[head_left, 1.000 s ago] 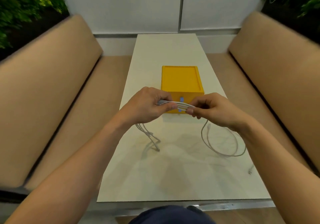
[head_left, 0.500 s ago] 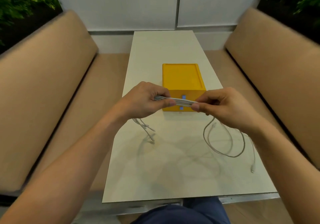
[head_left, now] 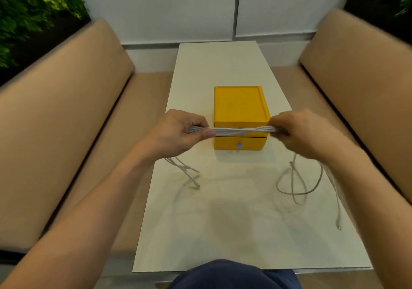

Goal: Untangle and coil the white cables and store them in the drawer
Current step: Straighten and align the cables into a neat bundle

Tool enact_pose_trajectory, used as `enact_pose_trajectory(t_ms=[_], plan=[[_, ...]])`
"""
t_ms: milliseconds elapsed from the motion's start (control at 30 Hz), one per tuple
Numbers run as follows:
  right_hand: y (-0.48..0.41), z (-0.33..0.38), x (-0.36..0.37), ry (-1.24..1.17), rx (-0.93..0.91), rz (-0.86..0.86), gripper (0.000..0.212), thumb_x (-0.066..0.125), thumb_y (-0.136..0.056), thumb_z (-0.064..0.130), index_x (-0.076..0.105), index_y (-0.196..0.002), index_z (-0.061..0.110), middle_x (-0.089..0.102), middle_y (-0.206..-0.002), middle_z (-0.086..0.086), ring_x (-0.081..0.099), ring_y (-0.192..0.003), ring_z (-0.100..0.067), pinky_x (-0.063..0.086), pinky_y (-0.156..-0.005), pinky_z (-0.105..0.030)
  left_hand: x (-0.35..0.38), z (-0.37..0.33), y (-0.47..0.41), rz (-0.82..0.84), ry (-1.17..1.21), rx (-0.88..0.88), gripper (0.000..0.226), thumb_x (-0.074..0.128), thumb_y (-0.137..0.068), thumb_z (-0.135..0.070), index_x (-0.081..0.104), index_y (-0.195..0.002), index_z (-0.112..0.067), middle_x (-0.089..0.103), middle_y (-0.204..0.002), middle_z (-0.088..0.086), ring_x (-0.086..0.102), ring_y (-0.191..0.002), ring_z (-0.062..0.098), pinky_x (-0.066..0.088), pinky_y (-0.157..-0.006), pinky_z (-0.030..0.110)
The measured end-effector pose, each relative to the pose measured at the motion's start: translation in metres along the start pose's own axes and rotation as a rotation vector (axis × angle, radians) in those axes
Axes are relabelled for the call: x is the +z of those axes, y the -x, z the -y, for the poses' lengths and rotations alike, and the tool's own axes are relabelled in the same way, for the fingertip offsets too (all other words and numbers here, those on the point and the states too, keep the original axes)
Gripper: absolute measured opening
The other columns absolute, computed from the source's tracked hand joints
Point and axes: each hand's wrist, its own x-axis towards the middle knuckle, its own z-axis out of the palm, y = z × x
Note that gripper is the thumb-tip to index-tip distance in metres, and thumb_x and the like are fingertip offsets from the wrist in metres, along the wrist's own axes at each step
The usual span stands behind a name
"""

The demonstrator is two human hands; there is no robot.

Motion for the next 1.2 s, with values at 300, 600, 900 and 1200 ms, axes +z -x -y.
enact_pose_trajectory(t_ms=[300,600,900,1200], plan=[[0.028,-0.055,0.051,0.197,0.054,-0.415,0.051,0.080,-0.086,0.019,0.062,-0.133,0.026,0.067,-0.118,-0.012,0.058,-0.098,-0.038,0.047,-0.077,-0.054,0.003,0.015,0.002,0.012,0.108,-0.085,0.021,0.070,-0.094,-0.041,0.069,-0.073,-0.036,0.050,-0.054,-0.014,0.042,-0.052,0.006,0.031,-0.050,0.020],[0.010,0.065,0.050,-0.770,-0.050,0.139,0.073,0.062,-0.087,0.066,0.043,-0.152,0.040,0.056,-0.144,0.023,0.052,-0.128,0.006,0.045,-0.105,-0.025,0.019,0.011,0.004,0.226,0.017,-0.070,0.032,0.063,-0.089,-0.058,0.075,-0.084,-0.029,0.053,-0.056,-0.015,0.042,-0.054,0.008,0.031,-0.054,0.030],[-0.009,0.082,0.047,-0.444,-0.190,0.195,0.023,0.042,-0.110,0.026,0.061,-0.122,0.028,0.068,-0.099,0.010,0.060,-0.081,-0.007,0.050,-0.069,-0.029,0.015,0.018,0.008,0.205,-0.036,-0.084,0.023,0.066,-0.096,-0.048,0.064,-0.074,-0.043,0.054,-0.057,-0.018,0.044,-0.055,0.008,0.033,-0.054,0.032],[-0.010,0.076,0.041,-0.511,-0.013,-0.002,0.026,0.056,-0.100,0.052,0.063,-0.093,0.027,0.060,-0.070,0.005,0.053,-0.064,-0.014,0.044,-0.056,-0.038,0.007,0.018,0.007,0.119,-0.019,-0.109,0.018,0.067,-0.095,-0.045,0.069,-0.080,-0.037,0.054,-0.054,-0.018,0.044,-0.052,0.008,0.028,-0.050,0.020]])
